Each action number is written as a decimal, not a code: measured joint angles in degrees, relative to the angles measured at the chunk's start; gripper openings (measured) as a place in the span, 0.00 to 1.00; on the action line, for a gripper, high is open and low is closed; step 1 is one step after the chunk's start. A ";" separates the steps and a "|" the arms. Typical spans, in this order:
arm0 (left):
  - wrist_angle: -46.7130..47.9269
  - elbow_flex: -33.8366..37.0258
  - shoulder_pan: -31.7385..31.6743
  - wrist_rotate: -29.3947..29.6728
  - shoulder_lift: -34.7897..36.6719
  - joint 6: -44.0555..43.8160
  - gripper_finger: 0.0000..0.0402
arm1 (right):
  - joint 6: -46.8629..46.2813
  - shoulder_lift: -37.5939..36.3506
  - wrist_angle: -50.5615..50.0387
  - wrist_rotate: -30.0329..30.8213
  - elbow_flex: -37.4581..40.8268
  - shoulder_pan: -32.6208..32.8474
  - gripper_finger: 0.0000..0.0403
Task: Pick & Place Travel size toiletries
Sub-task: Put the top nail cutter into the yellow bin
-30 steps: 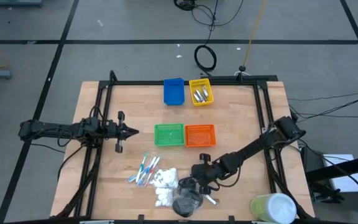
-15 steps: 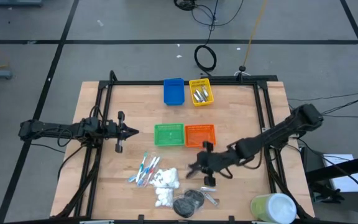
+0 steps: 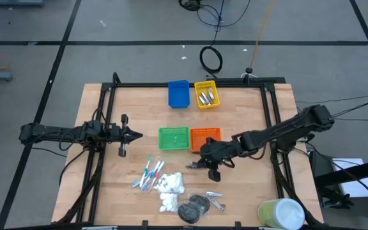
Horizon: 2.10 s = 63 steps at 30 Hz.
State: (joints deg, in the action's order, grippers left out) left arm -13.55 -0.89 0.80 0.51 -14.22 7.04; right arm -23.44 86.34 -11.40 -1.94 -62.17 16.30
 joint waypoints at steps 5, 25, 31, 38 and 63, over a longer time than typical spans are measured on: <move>-0.01 0.00 -0.02 0.00 -0.02 0.01 0.01 | -0.01 1.88 2.72 -6.37 3.15 1.79 0.10; 0.00 0.00 0.00 0.00 0.00 0.00 0.01 | -2.83 6.67 23.24 -5.78 16.37 4.08 0.37; 0.01 0.00 -0.02 0.00 -0.01 0.01 0.01 | -0.82 6.69 18.92 -3.25 16.37 4.08 0.44; 0.01 0.00 -0.02 0.00 0.00 -0.01 0.01 | 3.04 6.71 19.00 -0.30 16.37 4.41 0.44; 0.01 0.00 -0.01 0.00 -0.02 0.01 0.01 | 6.10 14.15 27.25 -5.40 16.29 4.65 0.08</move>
State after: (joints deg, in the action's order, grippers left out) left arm -13.54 -0.89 0.79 0.51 -14.24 7.05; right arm -17.34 100.49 15.84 -7.33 -45.89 20.95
